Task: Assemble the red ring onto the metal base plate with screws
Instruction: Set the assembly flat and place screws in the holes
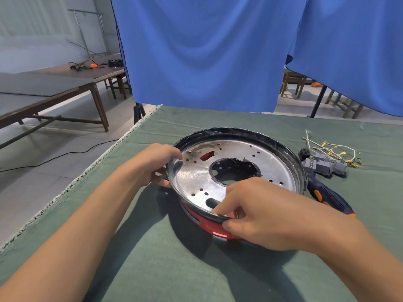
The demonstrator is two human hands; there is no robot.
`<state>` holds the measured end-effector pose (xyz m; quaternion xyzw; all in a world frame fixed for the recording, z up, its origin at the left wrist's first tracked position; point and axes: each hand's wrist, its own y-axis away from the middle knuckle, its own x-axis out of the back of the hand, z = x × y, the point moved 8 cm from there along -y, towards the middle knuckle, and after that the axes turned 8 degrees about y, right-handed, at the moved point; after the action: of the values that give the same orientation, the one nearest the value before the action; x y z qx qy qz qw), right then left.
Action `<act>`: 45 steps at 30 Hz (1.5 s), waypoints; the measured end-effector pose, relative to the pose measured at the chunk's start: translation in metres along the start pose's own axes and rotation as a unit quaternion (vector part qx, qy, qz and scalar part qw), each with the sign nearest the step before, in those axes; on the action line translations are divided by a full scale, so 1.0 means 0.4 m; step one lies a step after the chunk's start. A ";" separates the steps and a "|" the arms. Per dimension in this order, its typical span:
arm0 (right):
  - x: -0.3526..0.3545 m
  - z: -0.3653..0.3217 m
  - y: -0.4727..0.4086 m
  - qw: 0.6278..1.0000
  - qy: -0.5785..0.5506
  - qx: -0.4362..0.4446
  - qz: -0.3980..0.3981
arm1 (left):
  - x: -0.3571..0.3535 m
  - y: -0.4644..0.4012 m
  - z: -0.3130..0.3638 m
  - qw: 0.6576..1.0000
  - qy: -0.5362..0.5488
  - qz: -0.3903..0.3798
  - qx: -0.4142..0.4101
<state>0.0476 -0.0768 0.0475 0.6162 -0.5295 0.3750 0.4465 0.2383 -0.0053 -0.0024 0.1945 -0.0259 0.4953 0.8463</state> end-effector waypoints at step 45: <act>0.078 0.102 -0.013 0.977 -0.076 -0.093 0.174 | 0.037 0.039 -0.027 0.867 -0.380 0.104 -0.304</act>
<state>0.0571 -0.1254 0.0630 0.4970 -0.6935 0.3479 0.3887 0.2311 0.0175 -0.0040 0.0971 -0.5153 0.4359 0.7314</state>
